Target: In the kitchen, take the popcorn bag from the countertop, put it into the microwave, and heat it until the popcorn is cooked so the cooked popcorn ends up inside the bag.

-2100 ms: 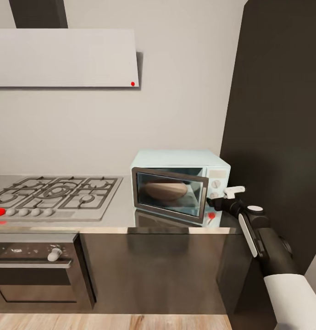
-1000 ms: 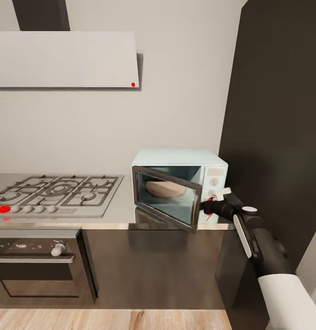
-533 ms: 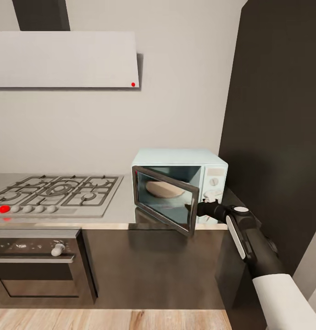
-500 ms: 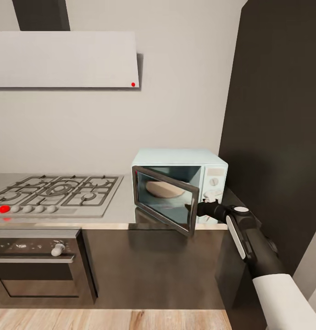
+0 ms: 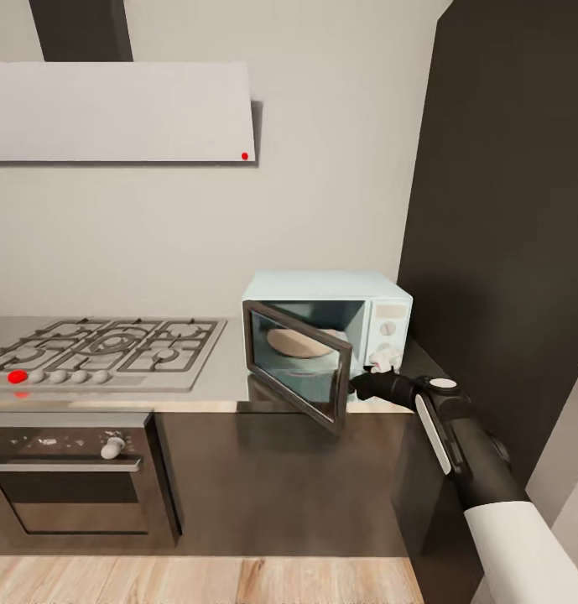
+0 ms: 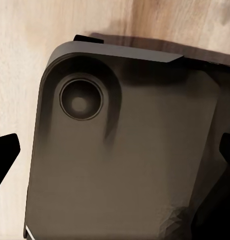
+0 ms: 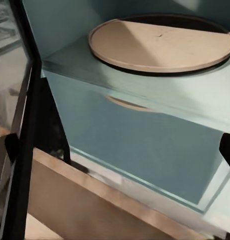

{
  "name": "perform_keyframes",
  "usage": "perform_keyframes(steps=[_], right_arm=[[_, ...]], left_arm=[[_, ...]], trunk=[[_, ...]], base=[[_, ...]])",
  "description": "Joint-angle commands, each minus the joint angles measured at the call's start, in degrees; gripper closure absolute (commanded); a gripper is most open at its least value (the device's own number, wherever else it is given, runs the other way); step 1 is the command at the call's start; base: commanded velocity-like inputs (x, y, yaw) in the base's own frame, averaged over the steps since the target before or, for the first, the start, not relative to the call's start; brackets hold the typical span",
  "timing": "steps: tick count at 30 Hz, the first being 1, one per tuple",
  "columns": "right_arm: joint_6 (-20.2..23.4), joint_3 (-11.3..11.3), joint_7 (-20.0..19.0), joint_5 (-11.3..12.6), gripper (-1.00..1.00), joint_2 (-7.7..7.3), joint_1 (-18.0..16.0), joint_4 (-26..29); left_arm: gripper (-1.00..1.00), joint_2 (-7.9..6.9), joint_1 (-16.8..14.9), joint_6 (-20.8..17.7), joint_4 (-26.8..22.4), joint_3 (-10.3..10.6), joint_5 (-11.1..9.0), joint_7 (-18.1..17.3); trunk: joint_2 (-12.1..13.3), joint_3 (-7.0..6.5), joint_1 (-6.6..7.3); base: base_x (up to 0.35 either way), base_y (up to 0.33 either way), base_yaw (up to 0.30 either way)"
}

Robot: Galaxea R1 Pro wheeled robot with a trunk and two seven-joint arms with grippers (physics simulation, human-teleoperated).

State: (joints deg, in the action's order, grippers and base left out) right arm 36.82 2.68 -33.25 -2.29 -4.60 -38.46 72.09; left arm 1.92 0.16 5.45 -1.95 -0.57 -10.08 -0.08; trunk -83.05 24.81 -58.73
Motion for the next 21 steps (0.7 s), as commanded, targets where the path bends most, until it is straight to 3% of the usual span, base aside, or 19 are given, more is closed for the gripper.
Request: perform_keyframes(steps=[1, 10, 21], right_arm=[[0.27, 0.05, -0.4, -0.1, -1.0, 0.0, -0.05, 0.07], [0.27, 0.09, -3.46, -0.08, -1.0, 0.04, -0.04, 0.07], [0.27, 0.05, -9.98, -0.21, -1.0, -0.08, -0.04, 0.02]], left_arm=[[-1.0, 0.01, 0.02, 0.09, -0.07, -0.03, -0.38, -0.01], [-1.0, 0.01, 0.02, 0.0, -0.07, -0.02, -0.46, -0.01], [-1.0, 0.01, 0.02, 0.04, -0.07, 0.05, -0.45, -0.01]], trunk=[[-0.03, 0.05, 0.0], [-0.03, 0.05, 0.0], [-0.03, 0.05, 0.0]], base=[[0.0, 0.0, 0.0], [-0.036, 0.175, 0.0], [-0.002, 0.014, 0.0]])
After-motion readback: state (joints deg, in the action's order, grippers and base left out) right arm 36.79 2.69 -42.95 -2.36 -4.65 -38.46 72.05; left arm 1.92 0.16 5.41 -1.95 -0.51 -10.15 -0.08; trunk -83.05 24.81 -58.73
